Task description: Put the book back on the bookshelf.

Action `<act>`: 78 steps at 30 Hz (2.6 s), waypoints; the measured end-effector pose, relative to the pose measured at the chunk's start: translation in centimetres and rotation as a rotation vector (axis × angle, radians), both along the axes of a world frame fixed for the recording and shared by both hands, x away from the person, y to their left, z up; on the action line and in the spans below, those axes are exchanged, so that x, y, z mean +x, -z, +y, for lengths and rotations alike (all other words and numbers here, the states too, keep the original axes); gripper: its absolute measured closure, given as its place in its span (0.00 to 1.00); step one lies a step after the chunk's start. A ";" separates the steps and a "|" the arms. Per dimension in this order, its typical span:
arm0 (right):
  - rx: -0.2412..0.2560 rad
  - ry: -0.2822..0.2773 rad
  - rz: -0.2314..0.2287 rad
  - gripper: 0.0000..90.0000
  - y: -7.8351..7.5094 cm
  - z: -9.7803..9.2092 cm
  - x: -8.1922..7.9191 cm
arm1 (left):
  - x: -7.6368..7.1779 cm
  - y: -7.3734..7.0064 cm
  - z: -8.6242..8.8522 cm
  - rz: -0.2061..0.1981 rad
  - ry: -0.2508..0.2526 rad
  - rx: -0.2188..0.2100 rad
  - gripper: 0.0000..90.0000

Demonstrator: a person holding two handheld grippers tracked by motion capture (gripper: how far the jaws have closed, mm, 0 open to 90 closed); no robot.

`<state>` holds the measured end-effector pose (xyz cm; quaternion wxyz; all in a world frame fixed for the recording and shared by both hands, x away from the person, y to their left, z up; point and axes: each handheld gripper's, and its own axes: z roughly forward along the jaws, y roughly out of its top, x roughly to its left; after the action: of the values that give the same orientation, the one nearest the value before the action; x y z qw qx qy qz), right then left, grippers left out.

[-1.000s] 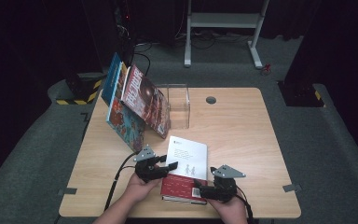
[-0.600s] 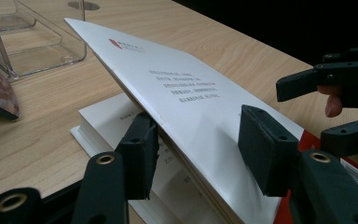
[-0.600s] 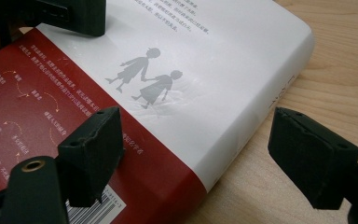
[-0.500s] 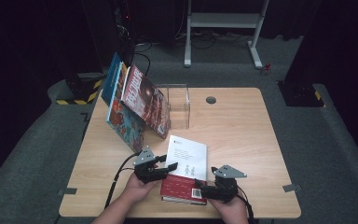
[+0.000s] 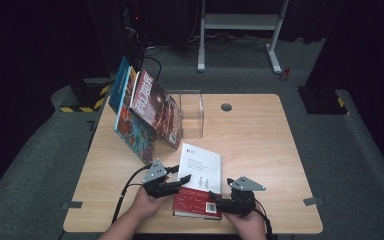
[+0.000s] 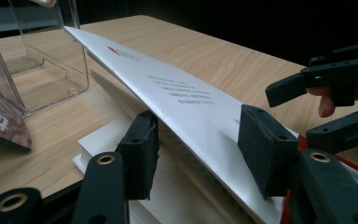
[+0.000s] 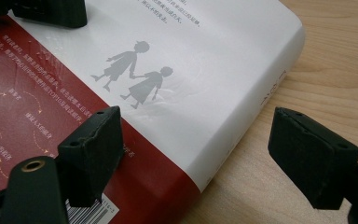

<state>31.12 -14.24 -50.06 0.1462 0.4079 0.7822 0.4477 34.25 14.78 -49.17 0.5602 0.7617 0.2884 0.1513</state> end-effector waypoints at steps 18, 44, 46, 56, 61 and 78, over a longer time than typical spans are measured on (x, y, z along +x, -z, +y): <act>0.049 0.007 0.032 0.17 0.0 -0.1 0.2 | -0.6 -0.4 -0.1 -0.066 0.013 0.014 0.54; 0.252 -0.016 0.185 0.10 0.5 -0.3 2.8 | -1.8 -1.1 -0.3 -0.146 0.018 0.024 0.54; 0.261 -0.023 0.184 0.09 0.6 -0.4 3.0 | -1.8 -1.2 -0.3 -0.151 0.018 0.025 0.54; 0.314 -0.028 0.223 0.08 1.0 -0.6 3.7 | -1.9 -1.1 -0.3 -0.152 0.015 0.025 0.54; 0.340 -0.033 0.237 0.08 1.3 -0.7 4.2 | -1.9 -1.1 -0.3 -0.146 0.011 0.024 0.54; 0.425 -0.083 0.286 0.08 2.0 -1.6 5.0 | -2.5 -1.4 -0.4 -0.196 0.016 0.033 0.54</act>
<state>36.10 -15.81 -52.07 -0.0733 0.4563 0.6992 0.5455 31.75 14.39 -47.80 0.5742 0.7546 0.2236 0.2256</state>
